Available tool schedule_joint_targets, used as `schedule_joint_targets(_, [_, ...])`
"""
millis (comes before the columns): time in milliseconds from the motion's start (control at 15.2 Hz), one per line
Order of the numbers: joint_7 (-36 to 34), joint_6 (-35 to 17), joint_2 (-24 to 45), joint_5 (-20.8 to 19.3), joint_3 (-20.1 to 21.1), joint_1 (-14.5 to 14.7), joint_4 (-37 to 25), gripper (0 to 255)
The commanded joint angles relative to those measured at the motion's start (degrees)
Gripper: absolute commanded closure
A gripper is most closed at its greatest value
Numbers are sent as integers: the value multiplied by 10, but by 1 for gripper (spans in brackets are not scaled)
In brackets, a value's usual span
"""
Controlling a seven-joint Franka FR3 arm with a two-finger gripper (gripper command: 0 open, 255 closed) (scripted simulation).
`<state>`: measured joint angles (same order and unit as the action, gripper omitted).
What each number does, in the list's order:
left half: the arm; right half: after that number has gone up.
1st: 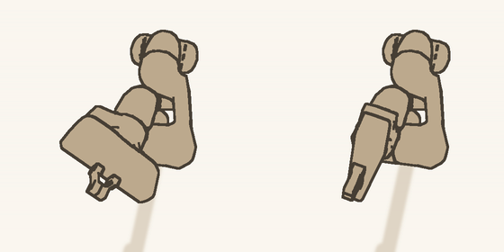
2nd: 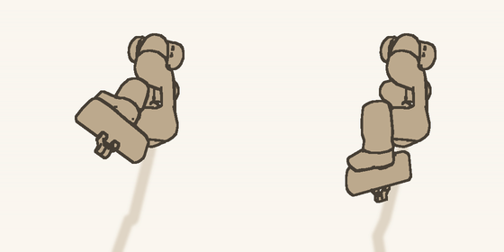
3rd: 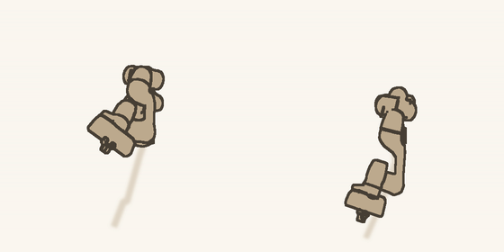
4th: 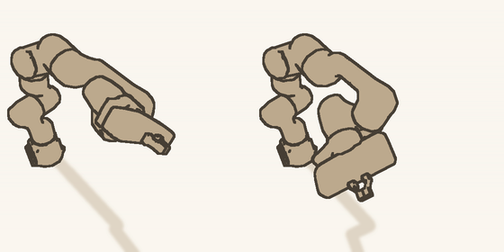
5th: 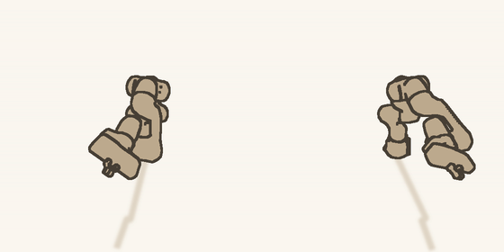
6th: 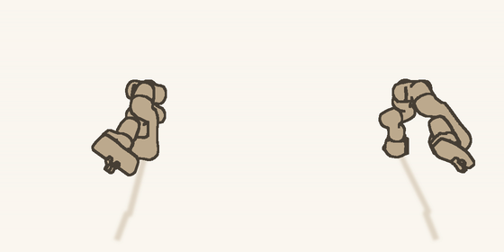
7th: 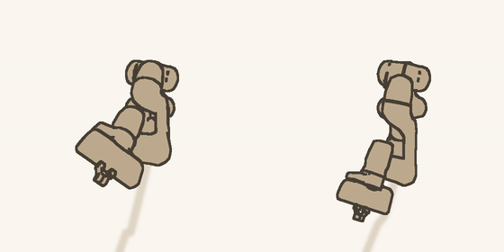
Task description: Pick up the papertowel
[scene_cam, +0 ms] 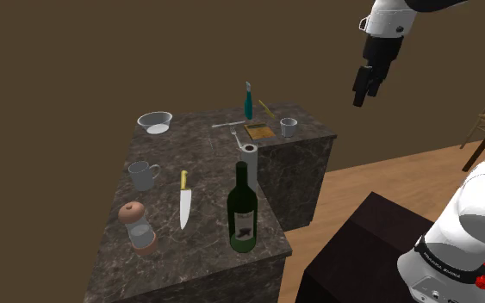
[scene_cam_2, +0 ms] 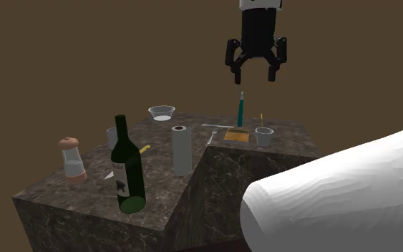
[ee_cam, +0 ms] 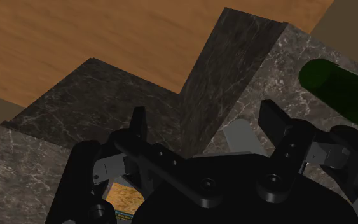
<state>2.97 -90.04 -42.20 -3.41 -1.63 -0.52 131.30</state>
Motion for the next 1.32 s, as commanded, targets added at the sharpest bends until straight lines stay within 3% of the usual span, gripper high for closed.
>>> schedule_joint_targets(0, [0, 0, 0, 0, 0, 0, 0, 0])
schedule_joint_targets(594, [-148, -124, 135, 39, 73, 0, -9, 0])
schedule_joint_targets(1254, [-309, -229, 337, 30, 133, -5, -103, 0])
